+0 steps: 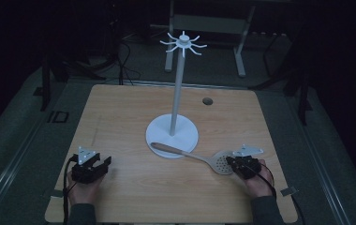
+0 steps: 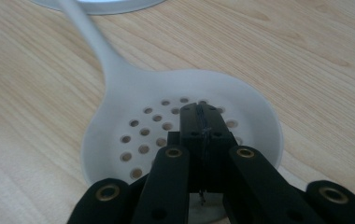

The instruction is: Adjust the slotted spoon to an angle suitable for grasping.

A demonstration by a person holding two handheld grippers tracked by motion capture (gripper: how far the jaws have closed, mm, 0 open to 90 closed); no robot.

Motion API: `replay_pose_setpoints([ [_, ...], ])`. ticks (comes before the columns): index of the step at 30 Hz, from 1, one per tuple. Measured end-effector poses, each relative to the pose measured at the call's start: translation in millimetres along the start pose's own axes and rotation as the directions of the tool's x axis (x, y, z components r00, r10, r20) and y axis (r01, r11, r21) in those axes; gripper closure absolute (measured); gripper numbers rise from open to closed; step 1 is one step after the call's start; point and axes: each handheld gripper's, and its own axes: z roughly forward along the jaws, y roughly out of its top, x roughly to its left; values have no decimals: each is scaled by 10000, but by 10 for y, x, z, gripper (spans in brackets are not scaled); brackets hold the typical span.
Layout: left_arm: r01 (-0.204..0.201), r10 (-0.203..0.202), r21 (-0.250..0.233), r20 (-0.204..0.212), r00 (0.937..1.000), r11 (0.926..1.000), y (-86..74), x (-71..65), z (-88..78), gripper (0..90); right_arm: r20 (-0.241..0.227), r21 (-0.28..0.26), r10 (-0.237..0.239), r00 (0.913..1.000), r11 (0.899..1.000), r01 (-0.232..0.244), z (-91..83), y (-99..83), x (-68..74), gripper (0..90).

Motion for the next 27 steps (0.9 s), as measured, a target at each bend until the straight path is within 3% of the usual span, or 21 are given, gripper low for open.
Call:
replay_pose_setpoints([
  [11,32,-32,-5,-17,10000,10000,0,-1,3,499,113,36,-344,9993,9994,344,-79,71,56,861],
  [17,9,-9,26,-3,10000,10000,-1,-2,5,498,11,-234,-697,9976,9973,697,-100,237,98,833],
  [27,38,-38,11,23,10000,10000,0,3,6,493,-582,-590,-974,9935,9938,940,13,557,167,810],
])
